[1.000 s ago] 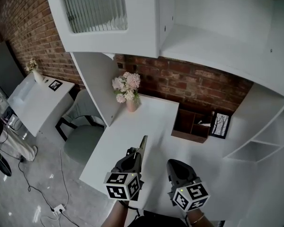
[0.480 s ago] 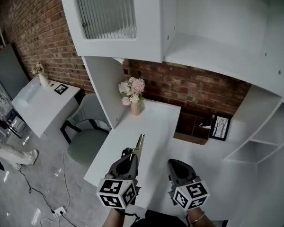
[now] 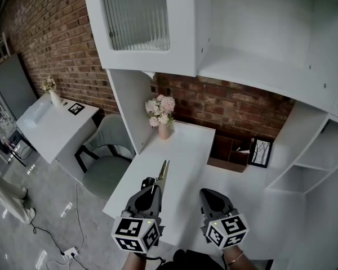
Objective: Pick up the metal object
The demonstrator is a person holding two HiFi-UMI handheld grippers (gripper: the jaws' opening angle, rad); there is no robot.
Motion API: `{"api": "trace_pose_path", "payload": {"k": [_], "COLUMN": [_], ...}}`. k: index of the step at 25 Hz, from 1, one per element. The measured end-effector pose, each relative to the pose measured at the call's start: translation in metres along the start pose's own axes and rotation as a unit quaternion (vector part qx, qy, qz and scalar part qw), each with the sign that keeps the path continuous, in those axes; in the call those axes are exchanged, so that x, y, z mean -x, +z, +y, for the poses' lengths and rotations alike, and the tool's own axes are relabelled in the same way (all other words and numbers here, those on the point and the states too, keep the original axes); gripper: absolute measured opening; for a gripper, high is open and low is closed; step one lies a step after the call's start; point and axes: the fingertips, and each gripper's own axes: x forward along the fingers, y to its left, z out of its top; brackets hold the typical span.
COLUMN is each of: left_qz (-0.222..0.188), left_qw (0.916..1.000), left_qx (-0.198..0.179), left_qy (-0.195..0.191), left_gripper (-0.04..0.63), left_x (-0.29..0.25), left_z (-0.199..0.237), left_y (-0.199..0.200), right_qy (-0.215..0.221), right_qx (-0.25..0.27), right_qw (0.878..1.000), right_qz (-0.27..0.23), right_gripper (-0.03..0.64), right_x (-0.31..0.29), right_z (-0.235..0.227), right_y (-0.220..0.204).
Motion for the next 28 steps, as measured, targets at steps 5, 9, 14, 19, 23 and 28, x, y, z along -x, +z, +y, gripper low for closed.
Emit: {"api": "trace_pose_path", "payload": {"k": [5,9,14,19,23,28], "left_qz": [-0.009,-0.013,-0.018,-0.019,-0.018,-0.02], "left_qw": [1.0,0.9998,0.9997,0.9997,0.9997,0.9996], "left_qx": [-0.003,-0.012,-0.015,-0.014,-0.015,-0.015], "left_qy": [0.001,0.004,0.006,0.008,0.009,0.01], "left_gripper": [0.011,0.011,0.011,0.011,0.011,0.011], "left_x": [0.013,0.02,0.027,0.03,0.032,0.034], "left_z": [-0.001,-0.001,0.0,0.002,0.003,0.006], "left_y": [0.005,0.007,0.008,0.005,0.004,0.004], "right_qy": [0.0,0.001,0.005,0.006,0.004,0.003], "right_qx": [0.006,0.012,0.027,0.036,0.04,0.043], "right_qw": [1.0,1.0,1.0,0.999,0.999,0.999], "right_qz": [-0.003,-0.006,-0.011,-0.015,-0.017,-0.018], "right_gripper": [0.005,0.005,0.003,0.003,0.003,0.005], "right_x": [0.004,0.006,0.008,0.008,0.009,0.008], "right_z": [0.007,0.012,0.018,0.022,0.024,0.027], "right_y": [0.001,0.003,0.007,0.01,0.012,0.014]}}
